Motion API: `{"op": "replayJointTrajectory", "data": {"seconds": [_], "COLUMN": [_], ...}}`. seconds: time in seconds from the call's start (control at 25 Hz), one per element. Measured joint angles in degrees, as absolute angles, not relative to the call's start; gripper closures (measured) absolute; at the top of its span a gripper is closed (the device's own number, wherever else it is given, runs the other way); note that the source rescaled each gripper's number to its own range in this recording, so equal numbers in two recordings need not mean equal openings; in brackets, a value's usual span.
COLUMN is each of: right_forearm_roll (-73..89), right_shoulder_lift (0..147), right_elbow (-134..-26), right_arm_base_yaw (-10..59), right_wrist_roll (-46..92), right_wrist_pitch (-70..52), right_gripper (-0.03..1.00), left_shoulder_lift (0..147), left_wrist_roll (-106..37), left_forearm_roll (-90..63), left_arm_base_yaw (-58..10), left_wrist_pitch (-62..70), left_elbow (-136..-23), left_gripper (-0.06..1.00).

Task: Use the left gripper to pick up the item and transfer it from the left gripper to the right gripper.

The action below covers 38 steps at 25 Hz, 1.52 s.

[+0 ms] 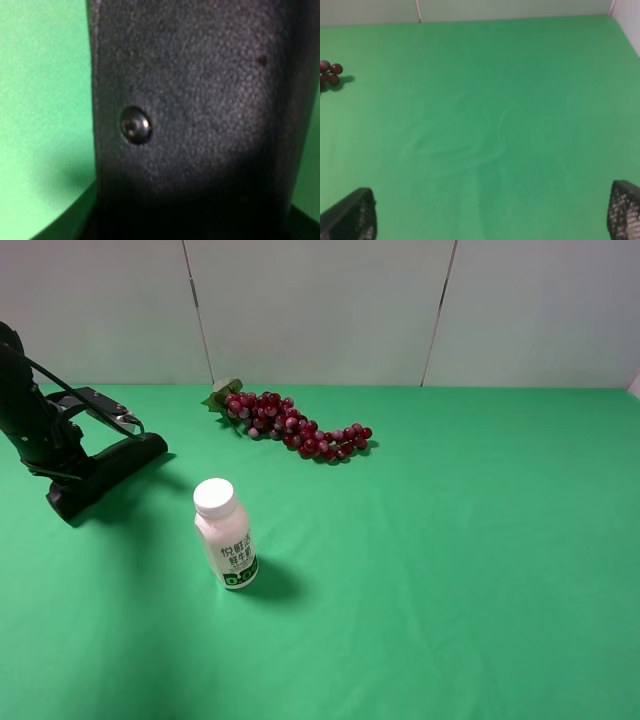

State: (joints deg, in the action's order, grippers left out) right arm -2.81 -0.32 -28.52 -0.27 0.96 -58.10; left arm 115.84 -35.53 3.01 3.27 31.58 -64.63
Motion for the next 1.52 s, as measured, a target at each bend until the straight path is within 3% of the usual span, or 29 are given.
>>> {"op": "replayJointTrajectory", "data": {"seconds": [0.28, 0.92, 1.2, 1.52], "right_forearm_roll": [-2.81, -2.81, -2.81, -2.81], "right_shoulder_lift": [-0.32, -0.32, -0.32, -0.32], "right_elbow": [-28.52, -28.52, -28.52, -28.52], "right_arm_base_yaw": [-0.27, -0.27, -0.27, -0.27], "right_wrist_roll": [0.96, 0.96, 0.96, 0.96], "right_wrist_pitch": [-58.1, -58.1, -58.1, -58.1], "right_gripper": [-0.03, -0.03, -0.03, -0.03], "left_shoulder_lift": [114.75, 96.73, 92.75, 92.66], "left_wrist_roll": [-35.53, -35.6, -35.76, -37.92], "left_forearm_roll": [3.12, 3.19, 3.19, 3.12], "left_arm_base_yaw": [3.27, 2.96, -2.09, -12.43], "left_wrist_pitch": [31.7, 38.15, 39.21, 39.45], "left_elbow": [-64.44, -64.32, -64.32, -64.32], "left_gripper": [0.89, 0.9, 0.9, 0.9]}}
